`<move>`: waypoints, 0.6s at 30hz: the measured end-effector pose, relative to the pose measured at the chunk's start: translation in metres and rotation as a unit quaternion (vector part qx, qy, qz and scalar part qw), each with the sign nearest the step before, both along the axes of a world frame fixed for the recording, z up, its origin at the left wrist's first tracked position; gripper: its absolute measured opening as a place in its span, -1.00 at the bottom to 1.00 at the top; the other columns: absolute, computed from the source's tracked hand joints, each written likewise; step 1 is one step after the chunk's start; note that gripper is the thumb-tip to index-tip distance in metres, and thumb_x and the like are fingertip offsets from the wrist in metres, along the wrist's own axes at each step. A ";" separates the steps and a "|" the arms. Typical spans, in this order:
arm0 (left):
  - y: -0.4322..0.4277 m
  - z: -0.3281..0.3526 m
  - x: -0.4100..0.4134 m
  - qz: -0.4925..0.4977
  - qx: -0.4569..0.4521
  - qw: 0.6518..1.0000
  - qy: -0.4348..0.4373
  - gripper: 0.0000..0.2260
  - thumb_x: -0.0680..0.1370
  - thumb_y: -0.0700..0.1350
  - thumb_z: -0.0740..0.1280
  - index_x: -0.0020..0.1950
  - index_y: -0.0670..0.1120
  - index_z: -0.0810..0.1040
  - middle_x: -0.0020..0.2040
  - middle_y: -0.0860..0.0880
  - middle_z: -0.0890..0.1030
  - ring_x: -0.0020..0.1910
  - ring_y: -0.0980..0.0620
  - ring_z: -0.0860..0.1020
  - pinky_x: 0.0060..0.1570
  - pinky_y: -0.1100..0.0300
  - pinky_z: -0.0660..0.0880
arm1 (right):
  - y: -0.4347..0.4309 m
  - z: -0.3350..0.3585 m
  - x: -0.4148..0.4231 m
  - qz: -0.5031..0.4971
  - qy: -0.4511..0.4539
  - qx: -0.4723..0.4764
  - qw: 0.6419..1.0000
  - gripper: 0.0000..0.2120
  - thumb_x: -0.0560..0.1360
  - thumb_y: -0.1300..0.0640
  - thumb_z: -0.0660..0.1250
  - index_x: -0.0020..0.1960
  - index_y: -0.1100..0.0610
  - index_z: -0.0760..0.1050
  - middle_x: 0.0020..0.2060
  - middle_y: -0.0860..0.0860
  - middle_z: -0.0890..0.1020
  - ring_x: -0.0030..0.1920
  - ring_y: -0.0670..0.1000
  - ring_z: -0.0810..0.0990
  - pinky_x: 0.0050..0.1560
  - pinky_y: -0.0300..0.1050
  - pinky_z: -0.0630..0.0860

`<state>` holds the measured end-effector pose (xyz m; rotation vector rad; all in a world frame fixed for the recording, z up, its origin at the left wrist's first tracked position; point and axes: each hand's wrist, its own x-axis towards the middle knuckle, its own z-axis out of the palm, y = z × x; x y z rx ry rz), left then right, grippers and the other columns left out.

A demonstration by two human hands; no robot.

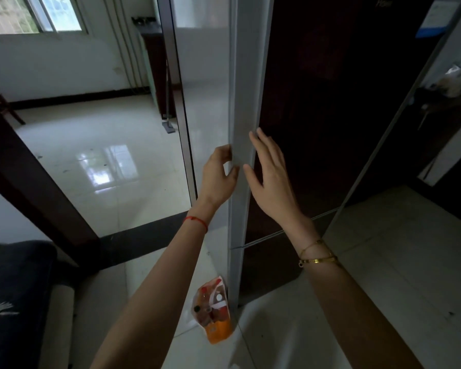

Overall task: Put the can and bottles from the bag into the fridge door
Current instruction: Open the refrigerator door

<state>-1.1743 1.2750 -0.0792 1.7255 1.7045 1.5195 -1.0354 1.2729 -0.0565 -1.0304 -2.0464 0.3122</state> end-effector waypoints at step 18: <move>-0.078 0.017 0.064 -0.158 0.155 0.973 0.064 -0.76 0.53 -0.30 0.28 0.17 -0.16 0.57 0.09 -0.05 0.60 0.09 0.07 0.56 0.12 0.06 0.53 | -0.062 0.006 0.066 -0.234 0.041 0.230 0.944 -0.33 0.50 0.00 0.39 0.47 0.20 0.18 0.42 0.20 0.26 0.45 0.11 0.24 0.44 0.08 0.29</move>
